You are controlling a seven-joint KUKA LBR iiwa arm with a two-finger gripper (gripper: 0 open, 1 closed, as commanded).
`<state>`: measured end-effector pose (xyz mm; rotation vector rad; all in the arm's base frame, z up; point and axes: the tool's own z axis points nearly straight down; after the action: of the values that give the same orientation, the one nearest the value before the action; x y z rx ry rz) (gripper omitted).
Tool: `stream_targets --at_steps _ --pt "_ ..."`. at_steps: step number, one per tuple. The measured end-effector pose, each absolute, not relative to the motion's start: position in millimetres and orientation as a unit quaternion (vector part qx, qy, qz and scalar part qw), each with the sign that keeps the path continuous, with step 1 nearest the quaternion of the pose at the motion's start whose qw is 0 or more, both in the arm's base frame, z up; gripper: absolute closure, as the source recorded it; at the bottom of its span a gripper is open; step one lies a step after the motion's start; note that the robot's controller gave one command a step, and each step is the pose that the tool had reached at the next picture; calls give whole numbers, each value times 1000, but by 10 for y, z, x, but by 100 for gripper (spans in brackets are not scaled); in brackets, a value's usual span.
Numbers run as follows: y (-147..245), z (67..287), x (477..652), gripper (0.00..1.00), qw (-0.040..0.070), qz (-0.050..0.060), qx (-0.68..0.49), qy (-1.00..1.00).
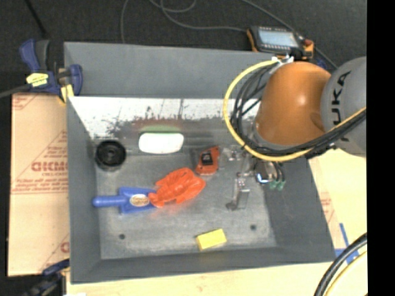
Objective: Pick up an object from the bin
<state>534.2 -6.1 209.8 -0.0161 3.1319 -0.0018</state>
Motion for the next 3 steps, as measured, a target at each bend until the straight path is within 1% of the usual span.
stream_targets --at_steps 1,2,3 --pt "52 2056 5596 0 3 0 -19 1000" --pt "442 1693 5839 0 4 0 -12 1000" --pt "692 1317 5927 0 2 1 -17 1000"
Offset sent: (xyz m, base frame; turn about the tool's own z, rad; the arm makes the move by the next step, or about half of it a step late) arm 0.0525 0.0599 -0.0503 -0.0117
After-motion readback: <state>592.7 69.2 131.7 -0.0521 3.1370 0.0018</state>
